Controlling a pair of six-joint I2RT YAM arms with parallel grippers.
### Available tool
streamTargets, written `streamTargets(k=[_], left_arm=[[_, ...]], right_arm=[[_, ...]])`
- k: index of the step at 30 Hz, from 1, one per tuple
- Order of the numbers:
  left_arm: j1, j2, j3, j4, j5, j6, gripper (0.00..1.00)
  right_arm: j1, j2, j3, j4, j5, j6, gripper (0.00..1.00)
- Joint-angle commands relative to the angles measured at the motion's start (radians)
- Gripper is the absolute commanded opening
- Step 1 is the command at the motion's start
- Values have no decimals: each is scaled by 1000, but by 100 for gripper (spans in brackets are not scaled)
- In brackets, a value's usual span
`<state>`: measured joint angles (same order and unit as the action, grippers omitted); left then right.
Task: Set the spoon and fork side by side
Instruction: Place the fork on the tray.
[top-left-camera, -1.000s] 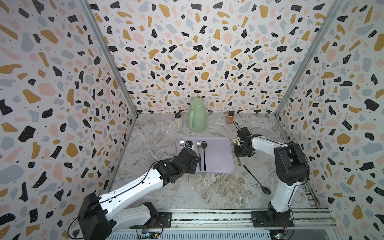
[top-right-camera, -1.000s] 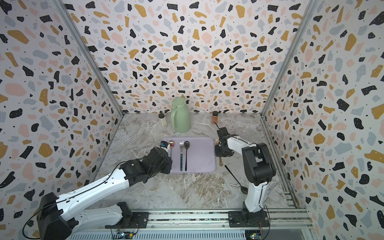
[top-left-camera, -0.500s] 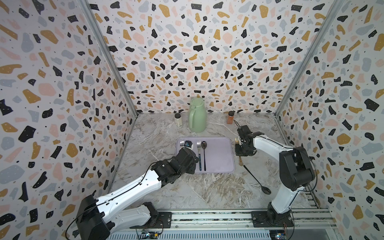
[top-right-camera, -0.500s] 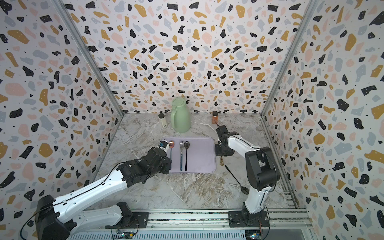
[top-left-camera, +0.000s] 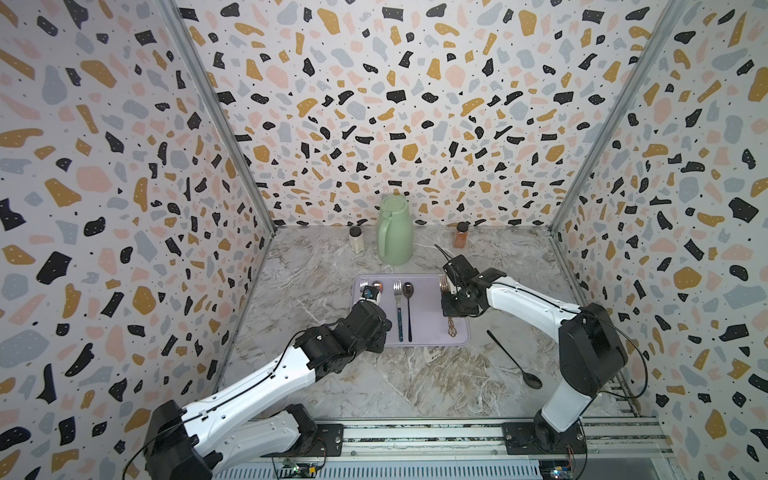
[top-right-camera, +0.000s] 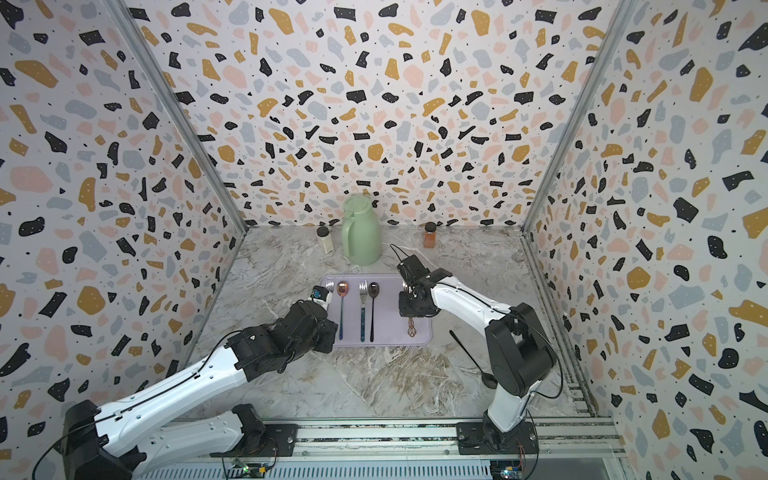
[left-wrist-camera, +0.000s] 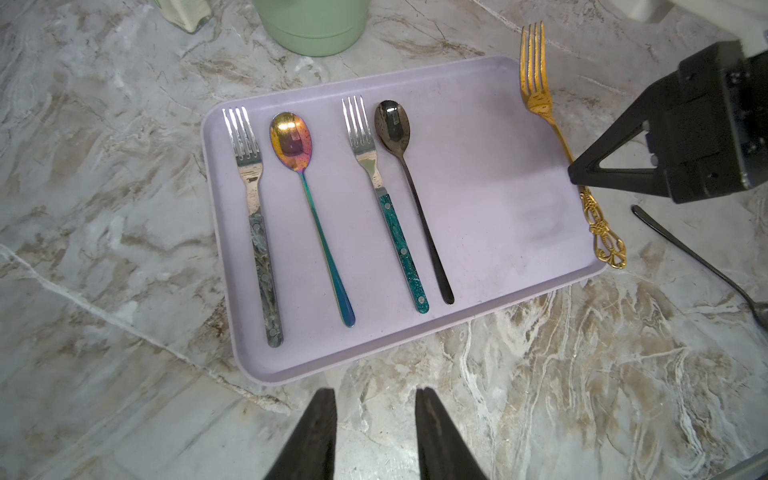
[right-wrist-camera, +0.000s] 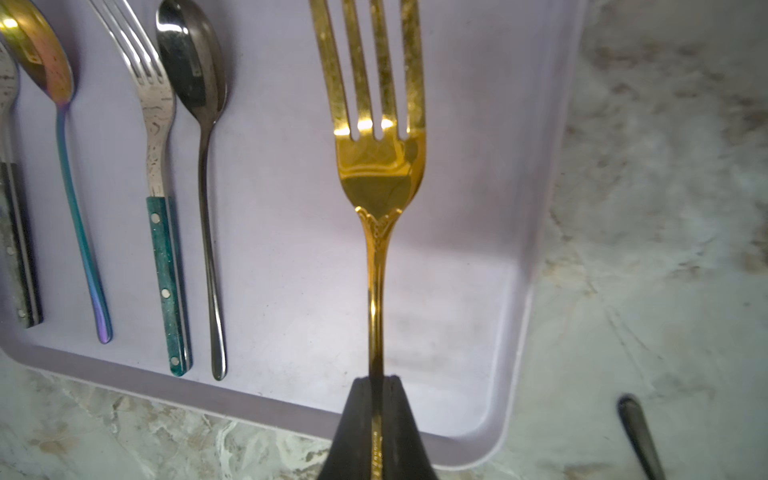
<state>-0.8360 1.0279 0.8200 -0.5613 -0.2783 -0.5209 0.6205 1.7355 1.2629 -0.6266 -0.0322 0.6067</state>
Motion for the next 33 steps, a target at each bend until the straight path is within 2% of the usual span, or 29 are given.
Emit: streamTargets(k=[1,7,18,20,26,33], left_arm=[[3,-26,-20,2,-21,-17,35],[3,-43,-25,-13,-32,-9,35],[3,-60,-39,-2,-32,-13,37],[4,-56,-41,1,-24,-14,37],[3,-43,-35,27,-6,21,37],[4,41,26,103,57,94,38]], right_arm=[[27,32,36,37,14,64,3],[60,131,86,51,21,92,3],[64,226,139,87,22,150,3],[64,230,140,89,10,154,5],[55,141,125,37,37,119,23],[-31,-85,0,8,38,74,28]])
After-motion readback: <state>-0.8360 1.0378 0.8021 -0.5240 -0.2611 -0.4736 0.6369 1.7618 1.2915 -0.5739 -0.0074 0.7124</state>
